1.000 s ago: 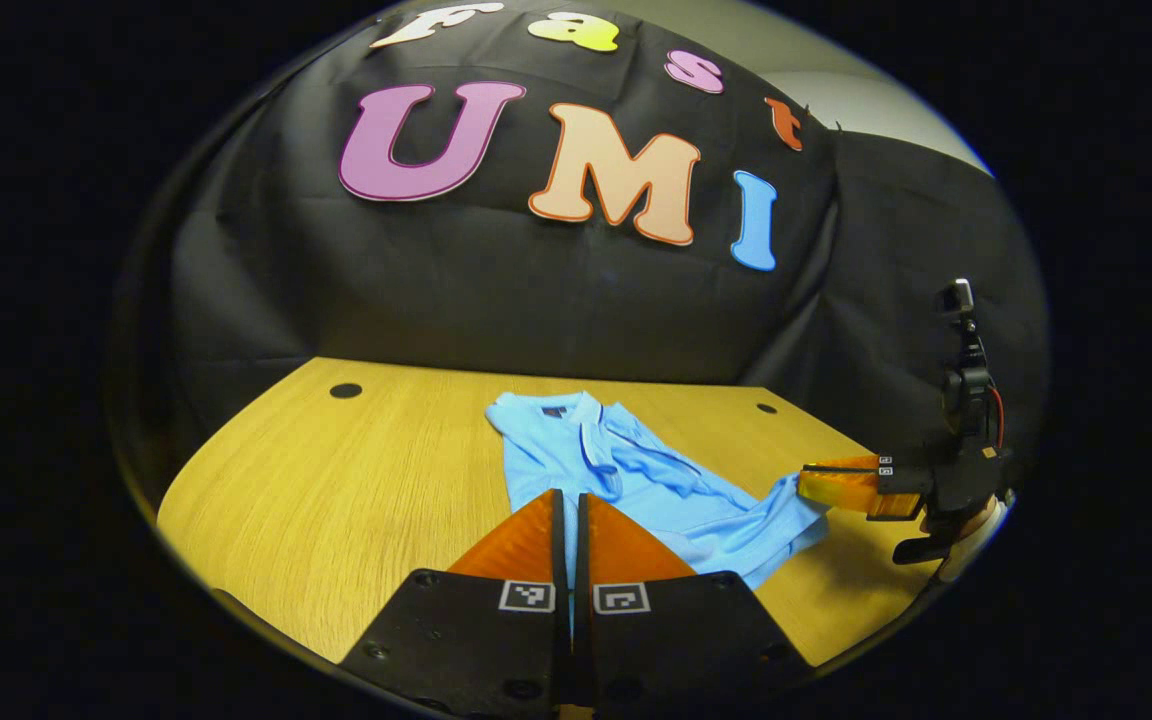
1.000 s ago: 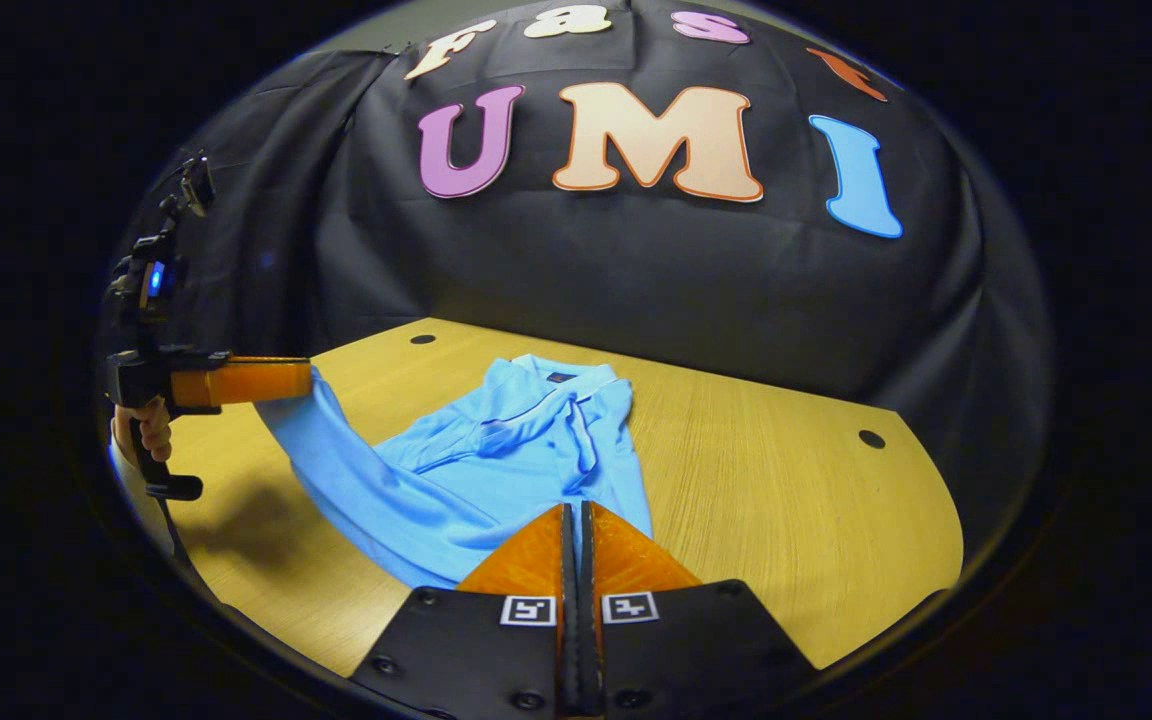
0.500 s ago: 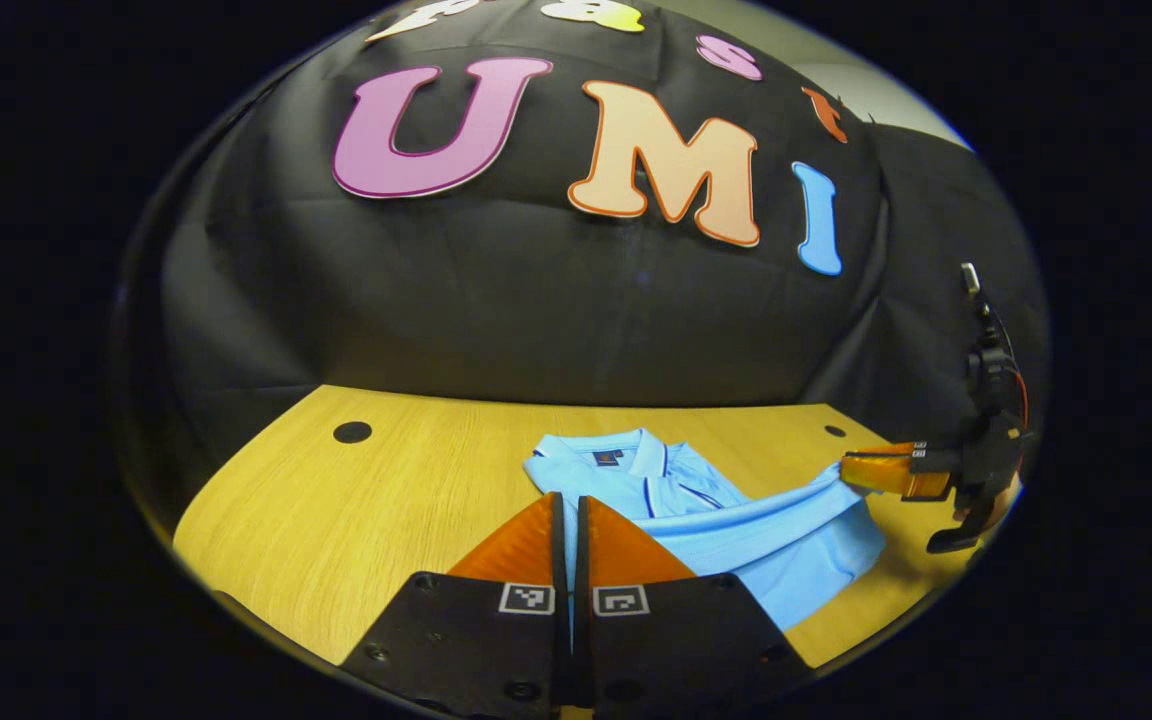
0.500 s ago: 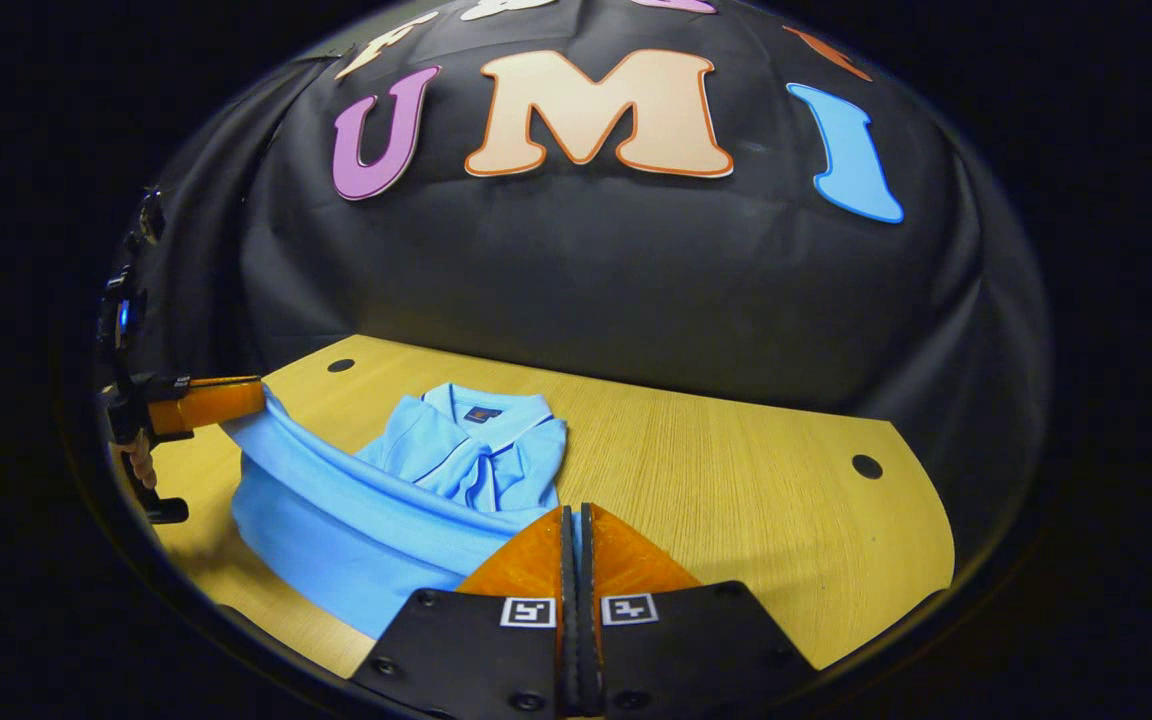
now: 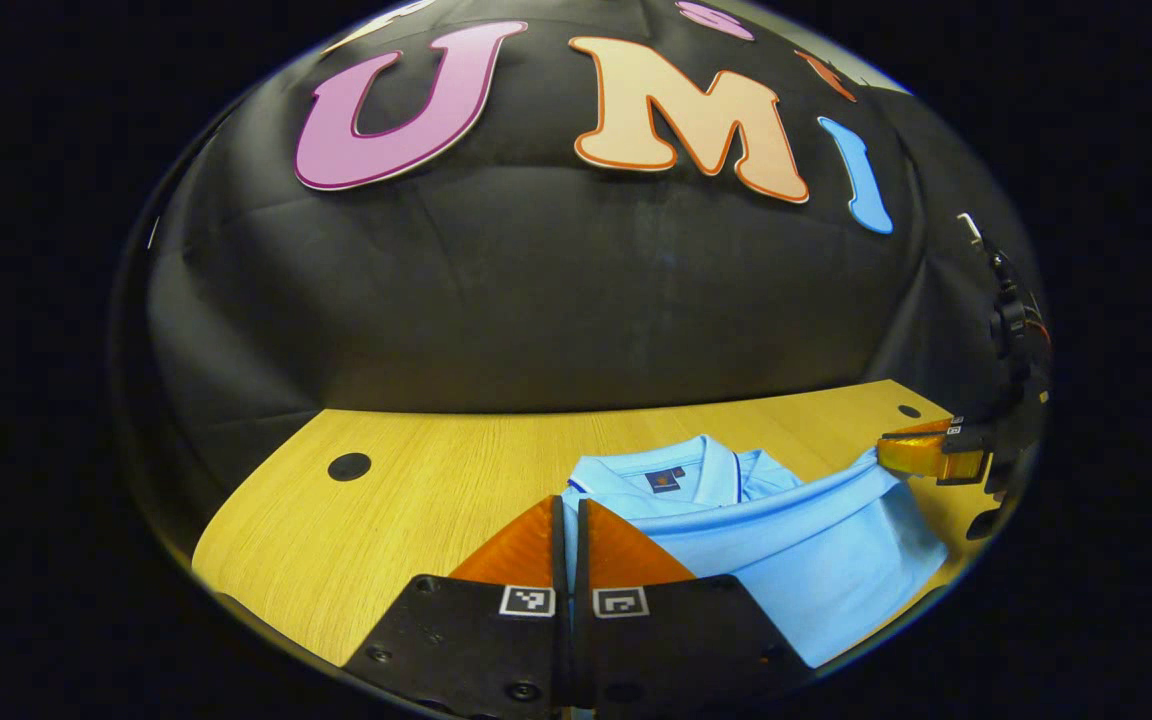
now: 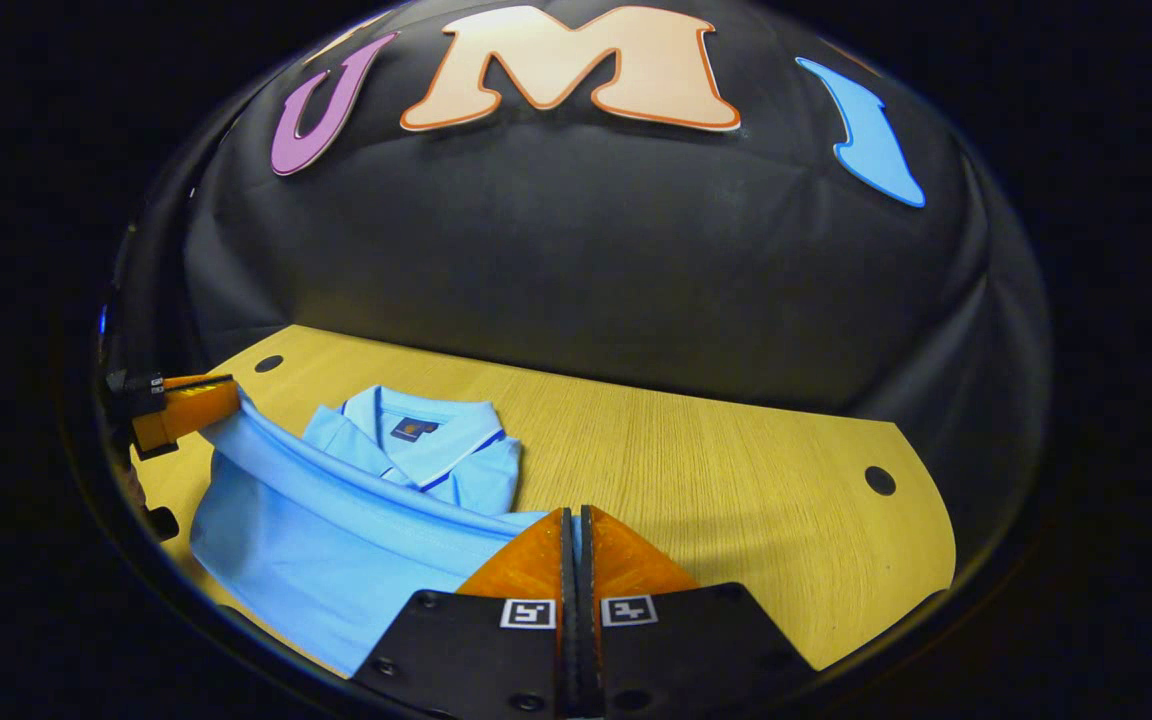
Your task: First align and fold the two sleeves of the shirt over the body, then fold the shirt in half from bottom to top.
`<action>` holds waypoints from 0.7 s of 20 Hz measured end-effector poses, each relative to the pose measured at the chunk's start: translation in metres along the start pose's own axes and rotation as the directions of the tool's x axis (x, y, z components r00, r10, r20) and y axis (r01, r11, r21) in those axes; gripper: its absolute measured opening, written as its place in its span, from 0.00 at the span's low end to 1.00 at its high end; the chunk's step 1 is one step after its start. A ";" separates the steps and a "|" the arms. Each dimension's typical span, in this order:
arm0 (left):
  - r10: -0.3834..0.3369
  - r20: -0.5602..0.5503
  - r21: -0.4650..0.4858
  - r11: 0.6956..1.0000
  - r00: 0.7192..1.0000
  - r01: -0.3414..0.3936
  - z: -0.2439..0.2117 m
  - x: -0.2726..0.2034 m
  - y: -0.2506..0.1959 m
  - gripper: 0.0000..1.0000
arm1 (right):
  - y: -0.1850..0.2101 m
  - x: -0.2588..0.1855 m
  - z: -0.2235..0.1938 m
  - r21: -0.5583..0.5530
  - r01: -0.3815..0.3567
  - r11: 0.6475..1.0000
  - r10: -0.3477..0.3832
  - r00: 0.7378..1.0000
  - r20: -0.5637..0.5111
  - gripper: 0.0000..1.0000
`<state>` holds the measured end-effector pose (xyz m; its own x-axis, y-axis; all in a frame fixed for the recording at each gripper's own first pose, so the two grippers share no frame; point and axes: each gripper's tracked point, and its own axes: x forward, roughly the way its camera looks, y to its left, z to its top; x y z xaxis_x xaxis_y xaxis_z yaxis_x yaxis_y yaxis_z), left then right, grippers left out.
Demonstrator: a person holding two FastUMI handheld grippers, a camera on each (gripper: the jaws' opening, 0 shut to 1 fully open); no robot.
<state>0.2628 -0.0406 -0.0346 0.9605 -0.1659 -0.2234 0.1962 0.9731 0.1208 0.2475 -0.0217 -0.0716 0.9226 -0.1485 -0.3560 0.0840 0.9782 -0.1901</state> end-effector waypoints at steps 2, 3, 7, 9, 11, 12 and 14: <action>0.018 -0.019 -0.009 1.000 1.000 -0.018 -0.006 0.011 0.000 0.00 | -0.002 0.007 -0.001 -0.007 0.010 1.000 -0.010 1.000 0.005 0.02; 0.029 -0.020 -0.004 1.000 0.999 -0.029 -0.007 0.017 0.001 0.00 | -0.001 0.010 0.001 -0.006 0.013 1.000 -0.013 1.000 0.014 0.02; 0.095 -0.014 0.008 0.995 0.995 -0.094 -0.009 0.018 0.011 0.02 | -0.001 0.012 -0.001 -0.009 0.018 1.000 -0.018 1.000 0.022 0.08; 0.110 -0.015 0.000 0.994 0.994 -0.110 -0.006 0.010 0.015 0.11 | -0.004 0.008 -0.004 -0.017 0.018 1.000 -0.018 1.000 0.004 0.28; 0.130 -0.033 0.021 0.991 0.991 -0.130 -0.009 0.000 0.021 0.47 | -0.008 0.002 -0.002 -0.016 0.024 1.000 -0.024 1.000 0.006 0.76; 0.153 -0.027 0.038 0.988 0.988 -0.152 -0.008 -0.012 0.026 0.73 | -0.007 -0.003 0.000 -0.011 0.017 1.000 -0.017 1.000 0.020 1.00; 0.180 -0.002 0.066 0.982 0.984 -0.179 -0.004 -0.021 0.031 0.96 | -0.008 -0.017 0.007 0.007 0.010 1.000 -0.010 0.999 0.045 0.99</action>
<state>0.2476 -0.0065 -0.0301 0.9797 0.0119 -0.2002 0.0336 0.9743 0.2226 0.2340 -0.0259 -0.0578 0.9378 -0.1518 -0.3124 0.0959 0.9776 -0.1871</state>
